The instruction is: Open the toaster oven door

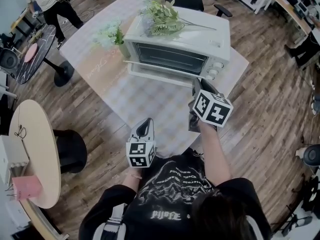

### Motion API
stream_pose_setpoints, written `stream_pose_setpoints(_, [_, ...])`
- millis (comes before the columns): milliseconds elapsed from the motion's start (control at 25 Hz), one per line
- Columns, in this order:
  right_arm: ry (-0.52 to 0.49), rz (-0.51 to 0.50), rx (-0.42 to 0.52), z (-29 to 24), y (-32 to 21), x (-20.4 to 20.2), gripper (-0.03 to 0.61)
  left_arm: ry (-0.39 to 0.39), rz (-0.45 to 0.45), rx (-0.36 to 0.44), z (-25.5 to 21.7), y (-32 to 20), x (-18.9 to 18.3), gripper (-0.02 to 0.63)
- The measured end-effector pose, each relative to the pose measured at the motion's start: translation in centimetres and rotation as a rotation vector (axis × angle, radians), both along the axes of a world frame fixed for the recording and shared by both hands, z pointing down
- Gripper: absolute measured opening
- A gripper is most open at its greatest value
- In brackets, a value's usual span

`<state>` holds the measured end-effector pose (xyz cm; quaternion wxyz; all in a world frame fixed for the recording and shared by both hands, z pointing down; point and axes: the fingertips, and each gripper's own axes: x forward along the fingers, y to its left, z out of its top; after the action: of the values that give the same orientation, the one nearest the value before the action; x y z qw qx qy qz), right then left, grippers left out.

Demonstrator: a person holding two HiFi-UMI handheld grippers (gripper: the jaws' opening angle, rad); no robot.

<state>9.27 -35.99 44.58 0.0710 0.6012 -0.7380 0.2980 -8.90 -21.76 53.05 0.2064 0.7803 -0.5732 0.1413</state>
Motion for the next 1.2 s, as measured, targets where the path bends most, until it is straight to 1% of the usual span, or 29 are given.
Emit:
stream_pose_setpoints(360, [0.002, 0.048, -0.036, 1.8, 2.7, -0.8, 0.08, -0.007, 0.018, -0.01, 0.8, 0.6, -2.5, 0.02])
stream_pose_setpoints(640, [-0.002, 0.071, -0.066, 3.5, 5.0, -1.3, 0.078, -0.014, 0.025, -0.014, 1.2, 1.2, -3.3, 0.02])
stream_pose_setpoints(1000, [0.011, 0.063, -0.102, 5.5, 6.7, -1.8, 0.077, -0.02, 0.024, -0.033, 2.3, 2.0, -4.2, 0.02])
stream_pose_setpoints(1200, [0.023, 0.059, -0.14, 7.1, 8.0, -2.0, 0.075, -0.021, 0.025, -0.032, 2.4, 2.1, -4.5, 0.02])
